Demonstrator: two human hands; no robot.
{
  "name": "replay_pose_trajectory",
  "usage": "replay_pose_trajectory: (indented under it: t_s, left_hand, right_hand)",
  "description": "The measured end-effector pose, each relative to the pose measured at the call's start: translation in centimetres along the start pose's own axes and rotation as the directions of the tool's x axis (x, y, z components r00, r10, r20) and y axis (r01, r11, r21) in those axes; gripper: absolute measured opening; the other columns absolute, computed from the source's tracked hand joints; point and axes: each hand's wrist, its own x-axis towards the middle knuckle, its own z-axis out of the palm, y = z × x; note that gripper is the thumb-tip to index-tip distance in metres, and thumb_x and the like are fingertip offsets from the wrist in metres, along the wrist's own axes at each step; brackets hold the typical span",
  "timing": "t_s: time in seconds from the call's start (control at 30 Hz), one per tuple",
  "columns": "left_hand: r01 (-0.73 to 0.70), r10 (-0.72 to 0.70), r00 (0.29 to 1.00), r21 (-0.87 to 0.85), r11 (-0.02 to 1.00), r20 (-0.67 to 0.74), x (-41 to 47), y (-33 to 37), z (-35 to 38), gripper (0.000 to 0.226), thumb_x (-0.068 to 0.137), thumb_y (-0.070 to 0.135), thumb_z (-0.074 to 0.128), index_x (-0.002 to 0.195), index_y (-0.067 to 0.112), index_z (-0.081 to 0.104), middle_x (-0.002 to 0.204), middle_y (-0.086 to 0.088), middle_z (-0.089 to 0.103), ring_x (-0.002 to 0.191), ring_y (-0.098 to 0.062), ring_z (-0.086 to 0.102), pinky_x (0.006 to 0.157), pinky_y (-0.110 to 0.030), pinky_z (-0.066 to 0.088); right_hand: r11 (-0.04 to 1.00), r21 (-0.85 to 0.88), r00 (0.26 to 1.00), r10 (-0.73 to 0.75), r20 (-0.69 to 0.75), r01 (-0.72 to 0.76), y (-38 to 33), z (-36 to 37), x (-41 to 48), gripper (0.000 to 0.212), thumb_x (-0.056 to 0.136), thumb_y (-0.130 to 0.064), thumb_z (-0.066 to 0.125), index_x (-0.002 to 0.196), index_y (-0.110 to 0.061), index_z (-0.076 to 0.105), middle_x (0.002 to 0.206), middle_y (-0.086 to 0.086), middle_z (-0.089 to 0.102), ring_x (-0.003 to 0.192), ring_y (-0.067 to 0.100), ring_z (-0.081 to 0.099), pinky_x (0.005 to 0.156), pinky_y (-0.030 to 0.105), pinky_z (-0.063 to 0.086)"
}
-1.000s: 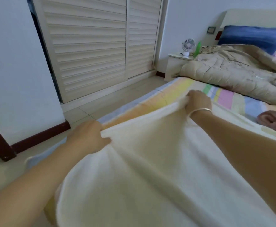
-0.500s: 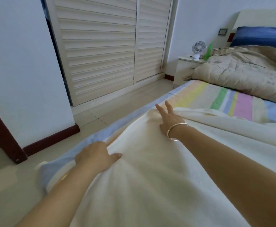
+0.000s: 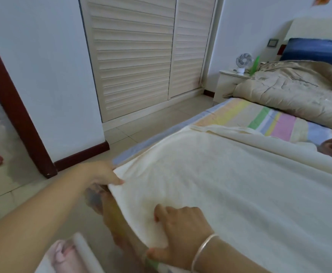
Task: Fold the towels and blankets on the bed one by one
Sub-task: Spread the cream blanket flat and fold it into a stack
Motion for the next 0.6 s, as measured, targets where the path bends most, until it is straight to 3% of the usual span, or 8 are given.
replay_pose_trajectory:
  t_s: [0.07, 0.13, 0.2, 0.3, 0.33, 0.4, 0.47, 0.6]
  left_hand:
    - [-0.113, 0.103, 0.949, -0.017, 0.993, -0.298, 0.0, -0.3, 0.5, 0.014, 0.089, 0.016, 0.065, 0.098, 0.006, 0.064, 0.086, -0.013, 0.067, 0.068, -0.028, 0.065, 0.059, -0.033, 0.055]
    - [-0.113, 0.178, 0.801, 0.148, 0.983, -0.572, 0.0, -0.5, 1.3, 0.008, 0.092, 0.021, 0.059, 0.09, 0.014, 0.061, 0.09, -0.007, 0.064, 0.074, -0.024, 0.059, 0.064, -0.031, 0.05]
    - [-0.02, 0.189, 0.74, 0.26, 0.966, -0.646, -0.3, -0.8, 2.5, 0.008, 0.093, 0.024, 0.054, 0.096, 0.018, 0.058, 0.097, -0.004, 0.062, 0.088, -0.026, 0.058, 0.073, -0.034, 0.05]
    - [0.131, 0.192, 0.722, 0.403, 0.906, -0.665, -1.5, -0.8, 5.8, 0.026, 0.093, 0.017, 0.047, 0.119, 0.013, 0.05, 0.11, -0.01, 0.058, 0.099, -0.028, 0.058, 0.079, -0.038, 0.05]
    - [0.147, 0.268, 0.696, 0.498, 0.855, -0.666, -1.8, -0.2, 7.1, 0.037, 0.092, 0.015, 0.046, 0.129, 0.013, 0.044, 0.121, -0.011, 0.054, 0.108, -0.028, 0.054, 0.087, -0.038, 0.048]
    - [0.122, 0.431, 0.646, 0.642, 0.757, -0.631, -3.0, 1.4, 8.9, 0.056, 0.091, 0.015, 0.05, 0.144, 0.015, 0.03, 0.144, -0.011, 0.037, 0.129, -0.028, 0.039, 0.106, -0.037, 0.036]
    - [-0.027, 0.544, 0.644, 0.694, 0.719, -0.538, -4.6, 4.2, 11.3, 0.06, 0.09, 0.013, 0.052, 0.146, 0.018, 0.03, 0.152, -0.009, 0.028, 0.137, -0.028, 0.031, 0.114, -0.037, 0.028]
    - [-0.499, 0.737, 0.604, 0.577, 0.647, -0.303, -10.5, 10.9, 19.2, 0.037, 0.091, 0.01, 0.05, 0.125, 0.022, 0.054, 0.13, 0.001, 0.051, 0.118, -0.021, 0.049, 0.1, -0.032, 0.036]
  right_hand:
    - [0.992, -0.115, 0.996, 0.044, -0.081, -0.053, -1.4, -0.7, 0.4, 0.048, 0.056, -0.058, 0.072, 0.08, -0.021, 0.052, 0.058, -0.001, 0.059, 0.044, 0.023, 0.057, 0.043, 0.028, 0.002]
    - [0.999, -0.002, 0.981, 0.053, -0.184, -0.054, -2.4, -0.8, 1.5, 0.028, 0.08, -0.035, 0.064, 0.095, -0.015, 0.053, 0.078, 0.006, 0.066, 0.066, 0.031, 0.063, 0.046, 0.029, 0.002]
    - [0.976, 0.189, 0.985, 0.128, -0.115, -0.105, -3.0, -0.5, 2.5, 0.025, 0.094, -0.028, 0.048, 0.114, -0.012, 0.046, 0.104, 0.012, 0.063, 0.091, 0.036, 0.06, 0.047, 0.03, 0.014]
    - [0.925, 0.347, 0.981, 0.186, -0.06, -0.154, -3.6, 0.8, 0.7, 0.047, 0.087, -0.045, 0.039, 0.12, -0.014, 0.051, 0.116, 0.008, 0.058, 0.102, 0.034, 0.058, 0.071, 0.034, 0.04]
    - [0.9, 0.413, 0.984, 0.171, -0.044, -0.138, -3.6, 0.9, -0.9, 0.057, 0.082, -0.051, 0.035, 0.124, -0.017, 0.053, 0.118, 0.005, 0.057, 0.103, 0.029, 0.058, 0.081, 0.033, 0.044]
    - [0.819, 0.566, 0.982, 0.174, -0.079, -0.1, -3.2, 1.3, -3.9, 0.05, 0.087, -0.045, 0.042, 0.131, -0.024, 0.051, 0.123, -0.001, 0.053, 0.106, 0.019, 0.056, 0.094, 0.031, 0.045]
    - [0.759, 0.646, 0.959, 0.235, -0.159, -0.079, -2.0, 0.8, -8.5, 0.043, 0.09, -0.034, 0.05, 0.132, -0.028, 0.05, 0.127, -0.007, 0.051, 0.113, 0.01, 0.051, 0.099, 0.024, 0.041]
    - [0.78, 0.591, 0.814, 0.472, -0.338, -0.206, 2.2, 2.1, -20.5, 0.041, 0.082, -0.036, 0.045, 0.12, -0.028, 0.059, 0.125, -0.012, 0.053, 0.117, 0.004, 0.047, 0.097, 0.008, 0.033]
